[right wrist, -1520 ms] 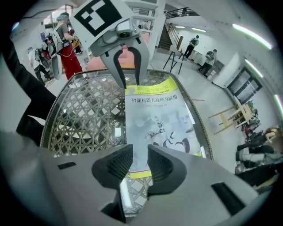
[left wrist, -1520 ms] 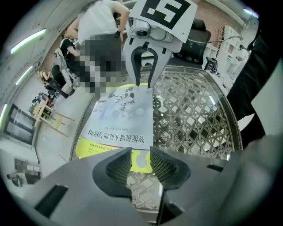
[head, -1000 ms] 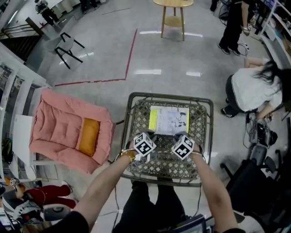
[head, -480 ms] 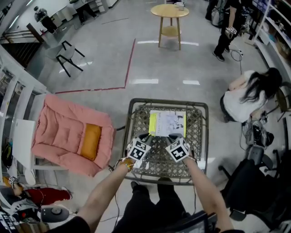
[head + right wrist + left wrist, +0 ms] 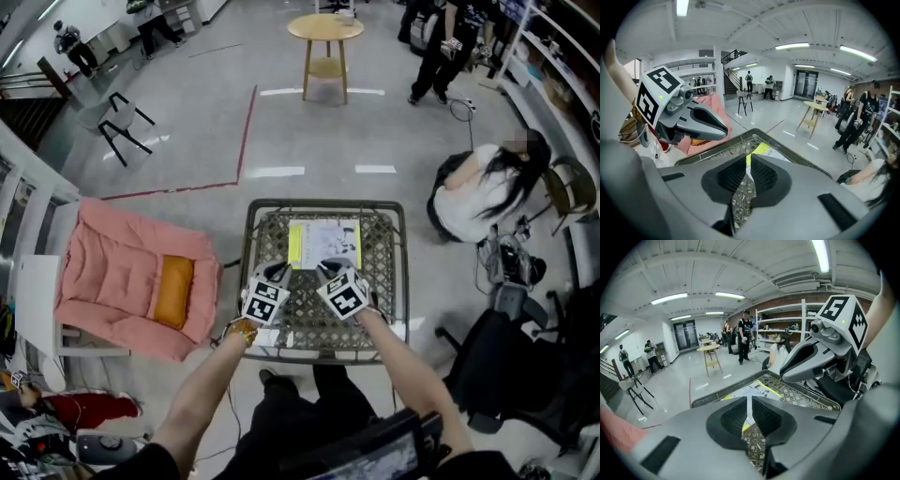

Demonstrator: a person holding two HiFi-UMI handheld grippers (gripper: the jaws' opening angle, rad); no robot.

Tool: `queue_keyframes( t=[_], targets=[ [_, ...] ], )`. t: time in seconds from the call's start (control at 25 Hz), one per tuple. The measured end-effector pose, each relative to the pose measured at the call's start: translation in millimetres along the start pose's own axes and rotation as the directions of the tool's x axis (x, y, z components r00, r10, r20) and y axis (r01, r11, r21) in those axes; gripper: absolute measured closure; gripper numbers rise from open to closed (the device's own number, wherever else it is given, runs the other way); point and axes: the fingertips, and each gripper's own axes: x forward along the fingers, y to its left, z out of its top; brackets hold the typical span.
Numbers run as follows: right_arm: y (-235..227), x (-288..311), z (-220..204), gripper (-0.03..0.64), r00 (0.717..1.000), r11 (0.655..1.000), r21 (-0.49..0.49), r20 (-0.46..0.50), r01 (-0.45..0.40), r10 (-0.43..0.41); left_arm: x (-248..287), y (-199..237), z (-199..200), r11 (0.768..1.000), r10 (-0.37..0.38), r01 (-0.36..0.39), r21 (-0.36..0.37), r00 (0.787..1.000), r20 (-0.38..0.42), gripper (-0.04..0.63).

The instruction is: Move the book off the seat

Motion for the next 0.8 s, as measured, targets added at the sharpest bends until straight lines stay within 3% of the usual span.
queue_keyframes(
  t=[0.36,0.8],
  targets=[
    [7,-29,53,0.581,0.989,0.999,-0.011,0.141,0.047,-0.045,-28,3,43,0.999,0.037,-0.041,0.029,0.991,0.129,0.560],
    [14,-72,115,0.583,0.949,0.991,-0.038,0.298,0.125,-0.108,-78,8,99,0.996,0.054,-0.072,0.052,0.954,0.294,0.560]
  ],
)
